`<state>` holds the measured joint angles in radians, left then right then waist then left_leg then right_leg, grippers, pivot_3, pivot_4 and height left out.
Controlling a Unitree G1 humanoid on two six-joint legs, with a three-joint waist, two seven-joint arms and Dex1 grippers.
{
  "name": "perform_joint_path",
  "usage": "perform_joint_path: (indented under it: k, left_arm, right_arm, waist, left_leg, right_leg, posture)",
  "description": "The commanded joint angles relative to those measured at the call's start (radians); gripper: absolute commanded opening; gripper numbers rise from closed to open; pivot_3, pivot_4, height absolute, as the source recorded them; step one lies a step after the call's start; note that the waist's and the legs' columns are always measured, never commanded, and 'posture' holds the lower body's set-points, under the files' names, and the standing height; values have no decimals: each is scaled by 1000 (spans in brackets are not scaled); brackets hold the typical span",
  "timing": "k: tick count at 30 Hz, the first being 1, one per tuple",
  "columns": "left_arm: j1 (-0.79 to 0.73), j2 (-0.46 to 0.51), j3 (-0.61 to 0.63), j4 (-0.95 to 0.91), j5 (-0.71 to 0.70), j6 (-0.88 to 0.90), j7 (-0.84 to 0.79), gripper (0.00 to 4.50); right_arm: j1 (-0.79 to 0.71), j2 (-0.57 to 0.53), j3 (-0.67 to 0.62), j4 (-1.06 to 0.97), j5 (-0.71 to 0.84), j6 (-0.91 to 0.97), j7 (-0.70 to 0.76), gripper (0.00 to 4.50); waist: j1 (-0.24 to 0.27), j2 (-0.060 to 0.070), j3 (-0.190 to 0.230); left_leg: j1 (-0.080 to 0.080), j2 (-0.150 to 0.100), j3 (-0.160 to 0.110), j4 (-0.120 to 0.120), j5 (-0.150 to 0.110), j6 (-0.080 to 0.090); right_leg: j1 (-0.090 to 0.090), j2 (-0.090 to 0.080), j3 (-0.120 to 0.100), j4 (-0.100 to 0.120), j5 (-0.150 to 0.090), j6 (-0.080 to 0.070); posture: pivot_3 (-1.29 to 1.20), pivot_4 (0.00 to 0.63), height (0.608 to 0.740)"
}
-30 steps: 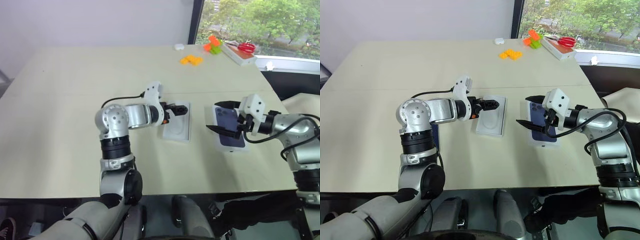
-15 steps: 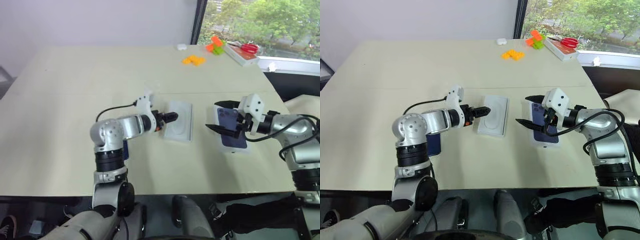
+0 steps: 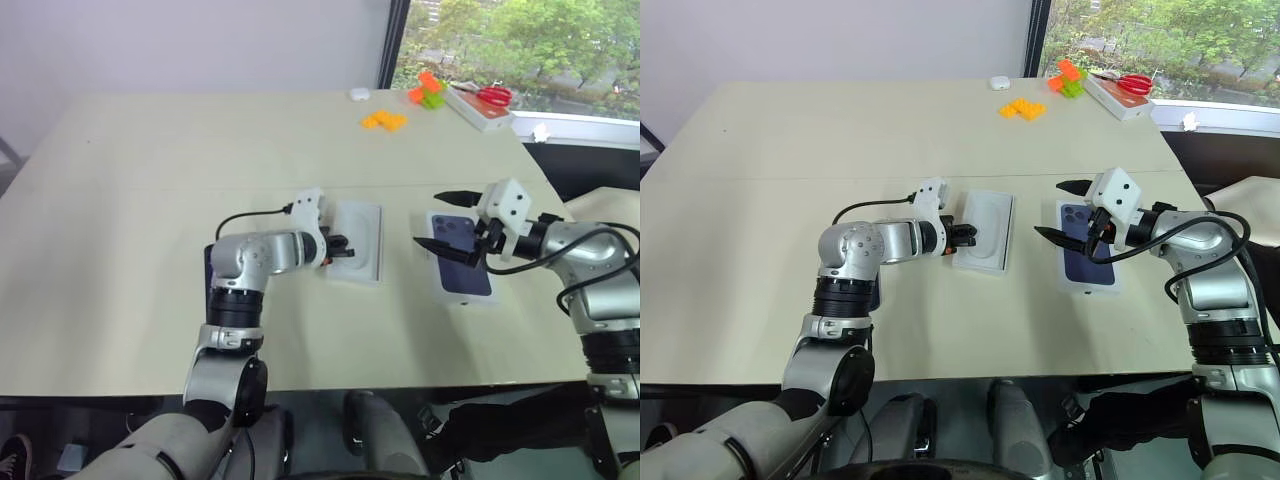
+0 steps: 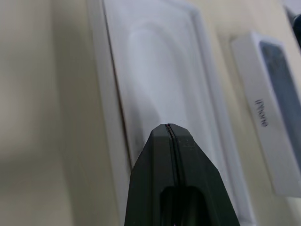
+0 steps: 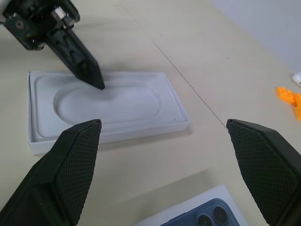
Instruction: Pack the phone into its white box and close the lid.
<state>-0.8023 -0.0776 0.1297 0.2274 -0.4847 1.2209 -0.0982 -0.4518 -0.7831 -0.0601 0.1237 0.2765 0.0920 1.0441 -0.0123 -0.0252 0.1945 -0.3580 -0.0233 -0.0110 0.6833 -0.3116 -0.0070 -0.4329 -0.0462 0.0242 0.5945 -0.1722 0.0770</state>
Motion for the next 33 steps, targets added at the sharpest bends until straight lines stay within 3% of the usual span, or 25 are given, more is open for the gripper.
perform_joint_path:
  k: [1, 17, 26, 33]
  left_arm:
    - [-38, -4, -28, 53, 22, -42, -24, 22]
    - [-61, -4, -160, 171, 116, -173, -118, 22]
    - [-48, 4, -161, 93, 114, -142, -128, 22]
    - [-13, 82, -187, 2, 138, -183, -152, 22]
  right_arm:
    - [-15, -11, -21, -10, -6, -22, -3, 4500]
    - [-19, -33, -34, -9, -22, -33, -2, 4500]
    - [-31, -30, -31, -1, -23, -32, -4, 4500]
    - [-52, -12, -26, 24, -40, -68, -25, 4500]
  waist:
    - [0, 0, 0]
    - [0, 0, 0]
    - [-1, 0, 0]
    - [-2, 0, 0]
  left_leg:
    - [0, 0, 0, 0, 0, 0]
    - [1, 0, 0, 0, 0, 0]
    - [1, 1, 0, 0, 0, 0]
    - [1, 1, -1, 0, 0, 0]
  right_leg:
    - [0, 0, 0, 0, 0, 0]
    - [1, 0, 0, 0, 0, 0]
    - [1, 0, 0, 0, -1, 1]
    - [1, 0, 0, 0, -1, 1]
  posture:
    - [0, 150, 740]
    - [0, 150, 740]
    - [0, 150, 740]
    - [0, 150, 740]
